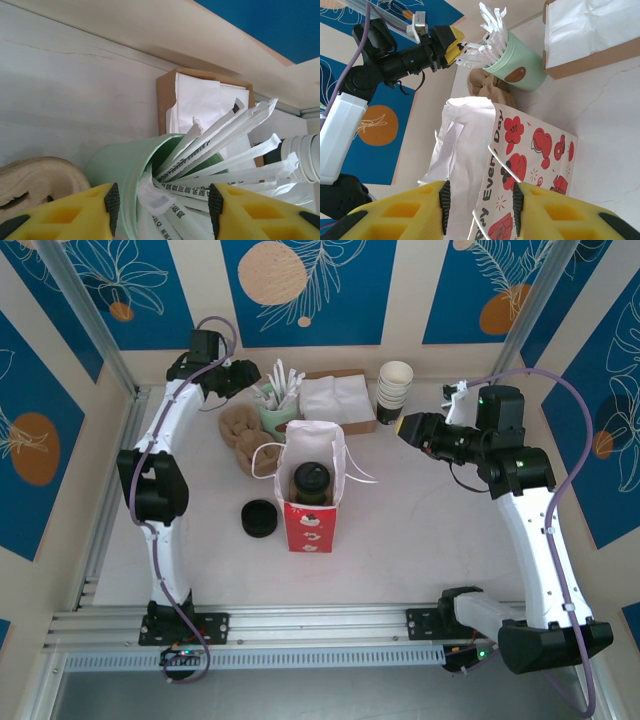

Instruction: Pack the takeout coffee

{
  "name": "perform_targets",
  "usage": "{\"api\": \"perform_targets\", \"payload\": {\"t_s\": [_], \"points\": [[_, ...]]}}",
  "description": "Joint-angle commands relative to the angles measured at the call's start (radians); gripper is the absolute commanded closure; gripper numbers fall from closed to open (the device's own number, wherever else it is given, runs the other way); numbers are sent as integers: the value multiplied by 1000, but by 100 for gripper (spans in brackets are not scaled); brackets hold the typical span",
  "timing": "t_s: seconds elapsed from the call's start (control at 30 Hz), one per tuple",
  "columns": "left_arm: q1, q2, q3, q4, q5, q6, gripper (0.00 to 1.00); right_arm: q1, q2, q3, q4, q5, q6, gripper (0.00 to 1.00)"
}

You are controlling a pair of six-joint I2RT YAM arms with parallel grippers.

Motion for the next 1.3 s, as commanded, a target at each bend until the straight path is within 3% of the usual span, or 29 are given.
{"api": "perform_targets", "payload": {"t_s": [0.0, 0.43, 0.53, 0.67, 0.83, 1.27], "points": [[-10, 10, 40, -41, -17, 56, 47, -6, -7, -13, 3, -20, 4, 60], [-26, 103, 139, -91, -5, 103, 50, -9, 5, -7, 6, -23, 5, 60], [-27, 113, 142, -88, -5, 101, 57, -10, 6, -5, 4, -24, 3, 60], [-28, 114, 138, -83, -21, 96, 75, -14, 6, -2, 1, -23, 2, 60], [-29, 93, 138, -76, -43, 102, 85, -17, 7, -4, 1, -26, -1, 60], [-44, -51, 141, -113, -116, 180, 91, -24, 11, -36, 21, -43, 1, 60]]}}
